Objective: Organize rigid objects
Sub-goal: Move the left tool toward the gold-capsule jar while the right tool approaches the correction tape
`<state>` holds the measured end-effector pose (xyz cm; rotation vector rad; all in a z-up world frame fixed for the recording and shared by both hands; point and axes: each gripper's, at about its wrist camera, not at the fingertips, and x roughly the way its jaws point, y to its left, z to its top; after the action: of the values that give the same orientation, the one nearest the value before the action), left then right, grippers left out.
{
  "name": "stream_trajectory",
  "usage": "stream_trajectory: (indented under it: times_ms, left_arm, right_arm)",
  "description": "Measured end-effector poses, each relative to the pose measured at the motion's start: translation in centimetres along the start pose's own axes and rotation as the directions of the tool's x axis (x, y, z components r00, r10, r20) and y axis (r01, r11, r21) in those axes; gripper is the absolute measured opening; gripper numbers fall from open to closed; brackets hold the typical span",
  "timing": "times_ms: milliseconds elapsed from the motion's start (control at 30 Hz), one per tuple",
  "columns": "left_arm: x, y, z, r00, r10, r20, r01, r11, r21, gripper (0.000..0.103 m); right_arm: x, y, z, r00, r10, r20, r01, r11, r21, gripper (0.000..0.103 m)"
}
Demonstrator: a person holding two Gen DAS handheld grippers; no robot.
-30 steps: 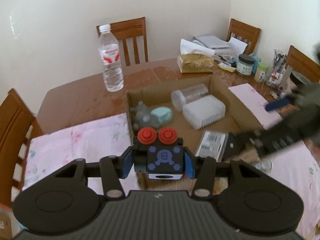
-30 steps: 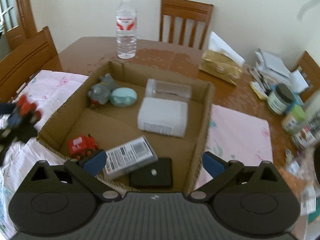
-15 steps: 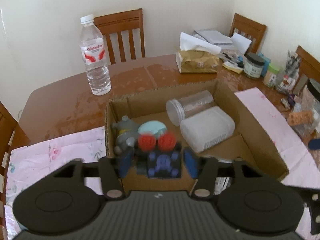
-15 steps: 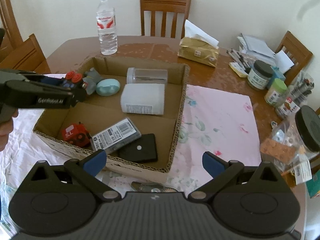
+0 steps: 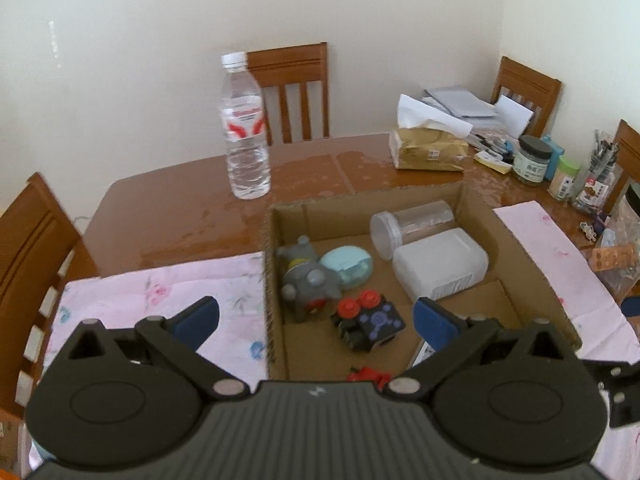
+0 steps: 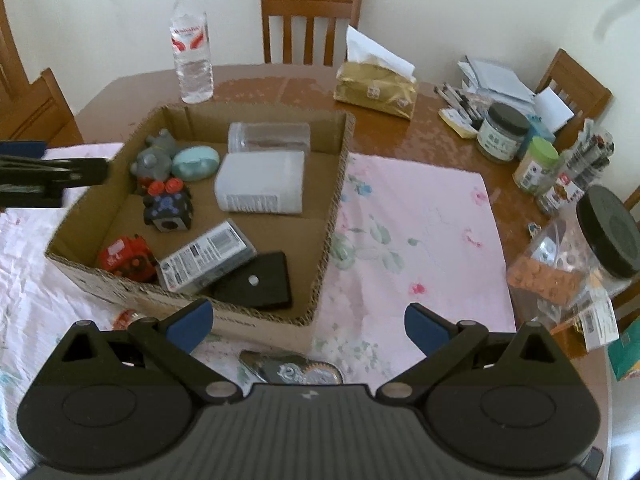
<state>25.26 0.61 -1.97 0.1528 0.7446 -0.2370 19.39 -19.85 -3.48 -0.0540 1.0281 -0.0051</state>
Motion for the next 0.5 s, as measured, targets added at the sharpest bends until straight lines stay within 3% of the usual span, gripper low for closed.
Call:
stream_trajectory:
  times_ms: [367, 500]
  left_arm:
    - [-2.0, 2.0, -5.0, 0.996, 0.063, -0.06, -0.068, 0.993, -0.096, 0.102]
    - [-2.3, 2.3, -6.1, 0.996, 0.044, -0.074, -0.052, 0.993, -0.106, 0.102]
  right_arm:
    - [3.6, 0.0, -3.1, 0.998, -0.016, -0.068, 0.019, 0.999, 0.041, 0.103]
    - [4.8, 0.6, -4.1, 0.999, -0.002, -0.044, 0.005, 0.998, 0.066, 0.103]
